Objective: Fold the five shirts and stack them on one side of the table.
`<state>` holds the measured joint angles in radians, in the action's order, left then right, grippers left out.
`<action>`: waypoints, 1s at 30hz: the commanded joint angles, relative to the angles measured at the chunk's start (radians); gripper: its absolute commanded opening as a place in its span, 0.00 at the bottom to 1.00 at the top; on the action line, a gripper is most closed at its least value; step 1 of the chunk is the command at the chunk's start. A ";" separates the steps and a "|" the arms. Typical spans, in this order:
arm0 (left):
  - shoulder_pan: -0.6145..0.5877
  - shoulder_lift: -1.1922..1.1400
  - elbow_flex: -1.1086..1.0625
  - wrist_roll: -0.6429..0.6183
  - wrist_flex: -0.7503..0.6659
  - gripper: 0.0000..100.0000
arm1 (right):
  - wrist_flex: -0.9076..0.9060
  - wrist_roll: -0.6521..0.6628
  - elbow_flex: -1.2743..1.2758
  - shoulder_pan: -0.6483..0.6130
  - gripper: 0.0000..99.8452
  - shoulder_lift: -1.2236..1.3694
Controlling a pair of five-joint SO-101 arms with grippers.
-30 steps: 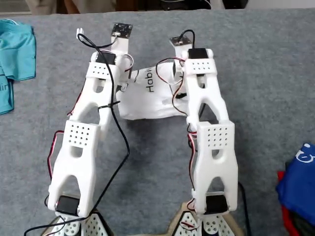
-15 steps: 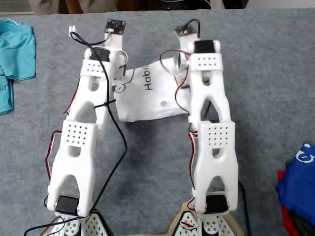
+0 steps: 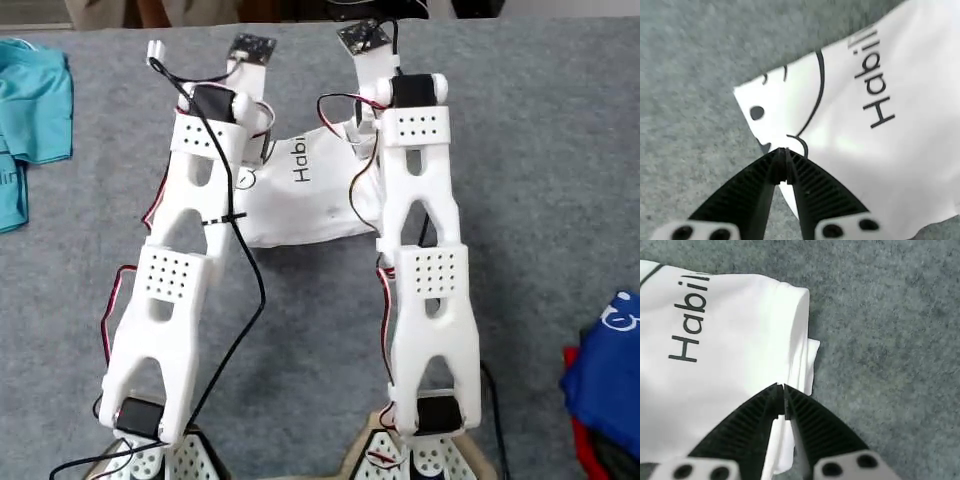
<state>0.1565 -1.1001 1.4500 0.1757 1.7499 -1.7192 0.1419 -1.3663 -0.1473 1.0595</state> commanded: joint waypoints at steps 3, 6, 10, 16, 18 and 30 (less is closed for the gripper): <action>0.008 0.151 -0.114 0.005 0.012 0.02 | -0.071 -0.003 -0.033 0.018 0.01 -0.045; 0.012 0.240 -0.172 0.044 0.012 0.02 | -0.071 -0.072 0.110 0.038 0.01 -0.153; 0.003 0.367 -0.287 0.081 0.012 0.02 | -0.068 -0.155 0.407 0.036 0.02 -0.384; -0.014 0.625 -0.657 0.087 0.012 0.02 | -0.061 -0.267 0.728 0.044 0.02 -0.704; -0.012 0.739 -0.812 0.121 0.011 0.02 | -0.061 -0.267 0.794 0.044 0.02 -0.777; -0.041 1.477 -1.544 0.201 -0.095 0.02 | -0.061 -0.318 1.302 0.036 0.01 -1.090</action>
<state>0.1320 0.1780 0.0506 0.3705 1.7054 -1.7683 -0.1281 -0.1619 -0.1166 0.0591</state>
